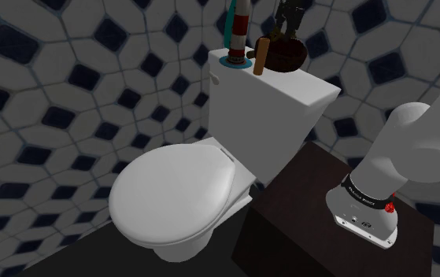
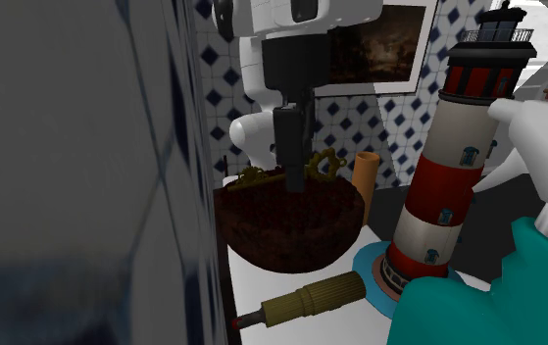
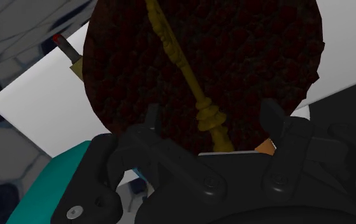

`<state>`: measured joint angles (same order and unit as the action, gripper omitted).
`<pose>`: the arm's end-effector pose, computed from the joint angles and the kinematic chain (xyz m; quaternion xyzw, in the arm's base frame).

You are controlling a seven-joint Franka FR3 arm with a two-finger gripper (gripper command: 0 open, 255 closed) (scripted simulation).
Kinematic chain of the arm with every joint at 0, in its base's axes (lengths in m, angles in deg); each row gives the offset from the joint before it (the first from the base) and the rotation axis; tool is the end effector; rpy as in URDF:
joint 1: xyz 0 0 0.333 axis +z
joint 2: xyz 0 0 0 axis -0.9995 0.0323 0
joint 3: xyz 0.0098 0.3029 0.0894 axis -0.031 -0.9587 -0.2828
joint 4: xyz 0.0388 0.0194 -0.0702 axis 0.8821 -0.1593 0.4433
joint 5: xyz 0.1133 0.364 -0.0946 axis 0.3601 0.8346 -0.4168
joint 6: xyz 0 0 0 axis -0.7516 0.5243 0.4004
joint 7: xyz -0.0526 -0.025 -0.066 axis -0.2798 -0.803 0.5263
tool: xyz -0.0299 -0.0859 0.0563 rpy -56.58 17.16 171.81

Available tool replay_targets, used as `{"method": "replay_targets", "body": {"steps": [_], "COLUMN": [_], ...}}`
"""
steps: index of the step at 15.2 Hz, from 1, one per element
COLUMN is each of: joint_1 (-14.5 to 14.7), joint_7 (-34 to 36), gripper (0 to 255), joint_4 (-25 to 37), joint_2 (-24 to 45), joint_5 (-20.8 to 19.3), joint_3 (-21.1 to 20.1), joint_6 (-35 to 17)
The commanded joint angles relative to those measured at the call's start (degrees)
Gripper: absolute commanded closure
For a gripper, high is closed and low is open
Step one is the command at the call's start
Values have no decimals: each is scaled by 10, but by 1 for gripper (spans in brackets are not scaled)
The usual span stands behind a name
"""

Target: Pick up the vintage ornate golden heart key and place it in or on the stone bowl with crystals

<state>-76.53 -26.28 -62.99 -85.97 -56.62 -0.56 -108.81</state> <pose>0.4816 -0.1548 0.5831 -0.8934 -0.4470 -0.0433 0.0119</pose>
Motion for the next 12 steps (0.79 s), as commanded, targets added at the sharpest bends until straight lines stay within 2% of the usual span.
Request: {"method": "replay_targets", "body": {"steps": [1, 3, 7, 12], "joint_1": [0, 0, 1, 1], "joint_7": [0, 0, -3, -3], "gripper": [0, 0, 0, 0], "joint_4": [0, 0, 82, 82], "joint_2": [0, 0, 9, 9], "joint_5": [0, 0, 4, 4], "joint_3": [0, 0, 1, 1], "joint_6": [0, 0, 74, 74]}}
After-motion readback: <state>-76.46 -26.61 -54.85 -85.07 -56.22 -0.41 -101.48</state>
